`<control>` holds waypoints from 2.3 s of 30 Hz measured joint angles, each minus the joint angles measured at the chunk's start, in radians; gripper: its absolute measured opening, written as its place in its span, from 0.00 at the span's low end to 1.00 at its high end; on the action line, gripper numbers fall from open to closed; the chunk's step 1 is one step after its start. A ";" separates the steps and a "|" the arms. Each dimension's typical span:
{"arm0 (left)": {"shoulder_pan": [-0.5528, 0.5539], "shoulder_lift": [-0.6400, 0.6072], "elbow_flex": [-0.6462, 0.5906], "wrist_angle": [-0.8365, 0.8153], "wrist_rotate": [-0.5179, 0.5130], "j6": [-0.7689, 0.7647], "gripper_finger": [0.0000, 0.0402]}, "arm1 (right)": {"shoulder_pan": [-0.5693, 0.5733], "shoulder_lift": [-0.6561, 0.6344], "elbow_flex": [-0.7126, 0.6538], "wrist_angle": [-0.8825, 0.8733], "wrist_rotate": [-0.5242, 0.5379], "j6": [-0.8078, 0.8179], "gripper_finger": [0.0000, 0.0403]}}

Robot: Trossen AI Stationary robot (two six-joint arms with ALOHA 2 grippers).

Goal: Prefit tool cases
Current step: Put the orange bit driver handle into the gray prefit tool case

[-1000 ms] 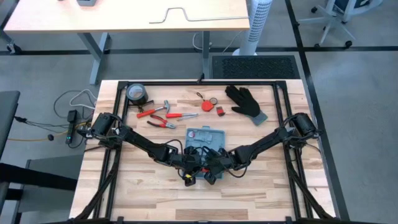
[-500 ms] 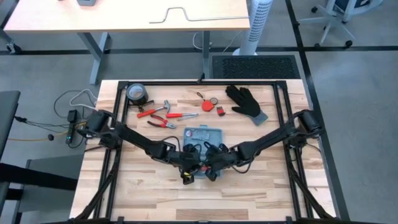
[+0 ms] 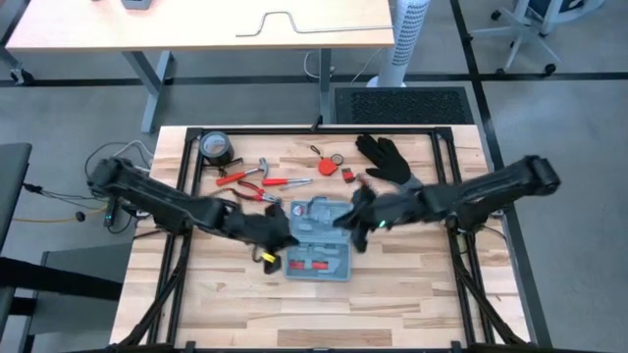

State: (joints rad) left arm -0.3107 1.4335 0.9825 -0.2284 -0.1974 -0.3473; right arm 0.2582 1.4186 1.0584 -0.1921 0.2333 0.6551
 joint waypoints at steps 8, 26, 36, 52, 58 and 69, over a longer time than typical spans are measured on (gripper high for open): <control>-0.002 -0.277 0.000 -0.112 -0.141 -0.027 0.00 | -0.085 -0.276 0.000 -0.157 0.000 -0.075 0.14; 0.037 -0.384 -0.151 -0.029 -0.499 -0.198 0.00 | -0.155 -0.337 0.000 -0.578 0.027 -0.187 0.14; 0.296 -0.384 -0.479 0.495 -0.177 -0.132 0.00 | -0.230 -0.156 0.000 -0.272 0.062 -0.236 0.14; 0.542 -0.385 -0.507 0.503 0.275 -0.027 0.00 | -0.347 0.125 0.000 -0.110 -0.194 -0.193 0.14; 0.511 -0.385 -0.506 0.470 0.274 -0.116 0.00 | -0.238 0.063 0.000 -0.093 -0.093 -0.187 0.14; 0.465 -0.385 -0.435 0.471 0.167 -0.092 0.00 | 0.034 0.007 0.000 -0.204 0.165 -0.058 0.14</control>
State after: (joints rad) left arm 0.1540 1.0481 0.5478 0.2428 -0.0304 -0.4395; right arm 0.2924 1.4254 1.0584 -0.3959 0.3981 0.5972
